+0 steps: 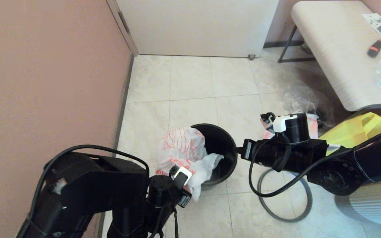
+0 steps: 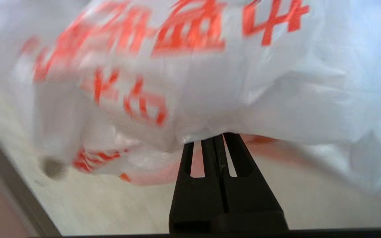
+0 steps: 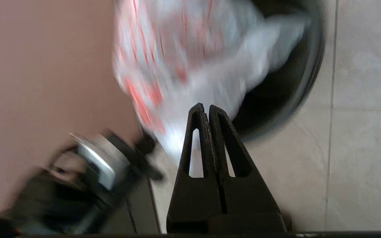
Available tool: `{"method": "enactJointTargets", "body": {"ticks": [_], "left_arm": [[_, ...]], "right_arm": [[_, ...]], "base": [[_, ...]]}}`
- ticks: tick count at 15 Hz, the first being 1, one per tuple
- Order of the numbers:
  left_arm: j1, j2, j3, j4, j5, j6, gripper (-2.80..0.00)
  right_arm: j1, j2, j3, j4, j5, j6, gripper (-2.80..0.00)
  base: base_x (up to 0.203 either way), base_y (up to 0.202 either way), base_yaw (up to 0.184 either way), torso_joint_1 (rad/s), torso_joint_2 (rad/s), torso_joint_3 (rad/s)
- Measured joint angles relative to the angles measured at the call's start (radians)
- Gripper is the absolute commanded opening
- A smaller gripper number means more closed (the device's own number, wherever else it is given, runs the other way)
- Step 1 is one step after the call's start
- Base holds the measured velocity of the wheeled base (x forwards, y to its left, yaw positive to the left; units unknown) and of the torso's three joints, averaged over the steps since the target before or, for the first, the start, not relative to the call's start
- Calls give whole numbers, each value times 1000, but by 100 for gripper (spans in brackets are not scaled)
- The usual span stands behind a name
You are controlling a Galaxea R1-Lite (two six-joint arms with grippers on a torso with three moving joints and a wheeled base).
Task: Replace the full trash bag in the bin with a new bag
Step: Put the new garbage bag on the trash can
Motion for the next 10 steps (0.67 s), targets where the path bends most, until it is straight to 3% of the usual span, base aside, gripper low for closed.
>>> {"method": "enactJointTargets", "body": {"ticks": [3, 8, 10], "left_arm": [[-11, -52, -45, 0, 37, 3, -280], [-52, -113, 97, 0, 33, -15, -280], [-57, -110, 146, 0, 32, -65, -280]], "right_arm": [[0, -34, -22, 120, -4, -2, -280], [-8, -86, -29, 189, -6, -4, -280], [-6, -88, -29, 187, -6, -4, -280]], "base": [[0, 0, 0, 0, 0, 0], [0, 0, 0, 0, 0, 0], [0, 0, 0, 0, 0, 0]]}}
